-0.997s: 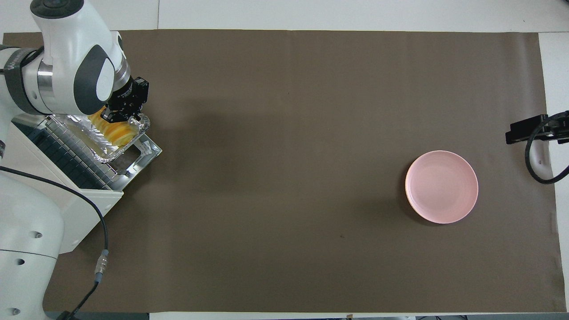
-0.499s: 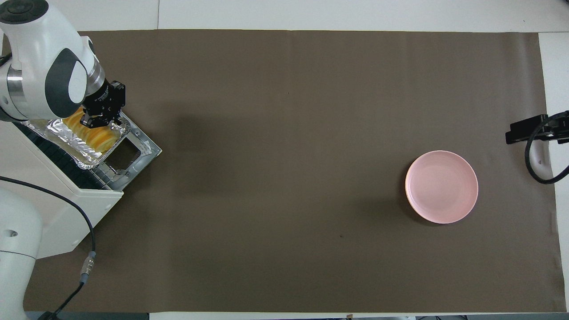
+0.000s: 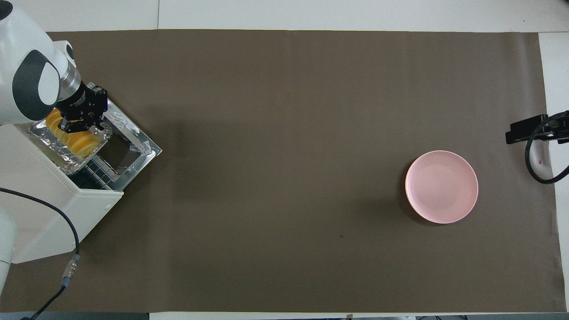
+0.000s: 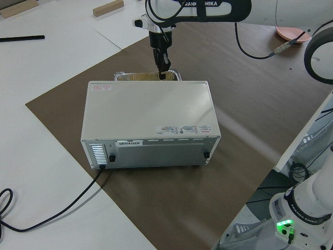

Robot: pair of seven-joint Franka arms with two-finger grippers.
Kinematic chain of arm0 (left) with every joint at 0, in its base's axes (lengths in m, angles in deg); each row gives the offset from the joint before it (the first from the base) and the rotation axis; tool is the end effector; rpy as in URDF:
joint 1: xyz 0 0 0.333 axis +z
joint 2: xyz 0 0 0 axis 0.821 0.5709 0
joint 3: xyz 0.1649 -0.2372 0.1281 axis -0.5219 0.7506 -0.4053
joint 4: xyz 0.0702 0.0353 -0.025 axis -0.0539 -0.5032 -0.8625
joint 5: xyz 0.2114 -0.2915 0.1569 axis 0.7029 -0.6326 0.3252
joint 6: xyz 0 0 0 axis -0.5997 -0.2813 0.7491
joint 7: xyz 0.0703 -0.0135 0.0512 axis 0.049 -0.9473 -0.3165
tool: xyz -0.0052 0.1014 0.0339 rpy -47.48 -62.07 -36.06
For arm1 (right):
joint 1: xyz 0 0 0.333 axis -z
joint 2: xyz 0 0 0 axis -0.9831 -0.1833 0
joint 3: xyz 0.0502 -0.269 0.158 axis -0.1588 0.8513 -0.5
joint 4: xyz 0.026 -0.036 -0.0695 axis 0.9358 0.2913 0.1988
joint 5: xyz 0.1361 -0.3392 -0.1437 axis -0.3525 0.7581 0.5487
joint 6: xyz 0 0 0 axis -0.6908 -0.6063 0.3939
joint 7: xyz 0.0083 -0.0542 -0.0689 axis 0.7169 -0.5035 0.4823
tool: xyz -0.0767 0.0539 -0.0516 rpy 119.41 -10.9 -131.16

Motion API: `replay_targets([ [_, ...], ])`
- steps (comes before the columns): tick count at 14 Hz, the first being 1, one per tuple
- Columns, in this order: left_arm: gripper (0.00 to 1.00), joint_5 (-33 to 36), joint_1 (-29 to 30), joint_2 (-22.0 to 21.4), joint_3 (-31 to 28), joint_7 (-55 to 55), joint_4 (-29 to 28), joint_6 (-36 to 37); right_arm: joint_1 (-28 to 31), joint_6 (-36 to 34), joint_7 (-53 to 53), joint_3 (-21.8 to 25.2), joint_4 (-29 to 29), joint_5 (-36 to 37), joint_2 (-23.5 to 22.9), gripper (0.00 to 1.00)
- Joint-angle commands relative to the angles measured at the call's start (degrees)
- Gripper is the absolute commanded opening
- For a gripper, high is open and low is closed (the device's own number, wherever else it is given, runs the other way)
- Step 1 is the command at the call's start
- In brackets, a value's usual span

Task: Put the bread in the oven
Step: 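Lower the foil tray into the toaster oven with the left gripper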

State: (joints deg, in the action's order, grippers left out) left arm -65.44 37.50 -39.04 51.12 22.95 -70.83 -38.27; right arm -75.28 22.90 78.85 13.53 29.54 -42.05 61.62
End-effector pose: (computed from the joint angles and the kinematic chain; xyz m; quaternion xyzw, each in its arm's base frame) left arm 0.6612 -0.0189 0.4036 -0.8782 -0.4616 0.0839 0.0931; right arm 0.5446 -0.0417 0.6067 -0.9999 0.0115 0.0124 0.0025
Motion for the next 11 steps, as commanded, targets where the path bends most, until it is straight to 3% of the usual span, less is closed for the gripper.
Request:
replay_targets([
  [1,0.00,0.9,0.5,-4.7,0.4,-1.7,-5.5,0.0,0.9,-0.4,1.2,-0.7,0.9,0.9,1.0,1.00],
  [11,0.00,0.9,-1.7,-8.2,0.6,-0.6,-10.5,-1.2,0.9,-0.4,1.2,-0.7,0.9,0.9,1.0,1.00],
])
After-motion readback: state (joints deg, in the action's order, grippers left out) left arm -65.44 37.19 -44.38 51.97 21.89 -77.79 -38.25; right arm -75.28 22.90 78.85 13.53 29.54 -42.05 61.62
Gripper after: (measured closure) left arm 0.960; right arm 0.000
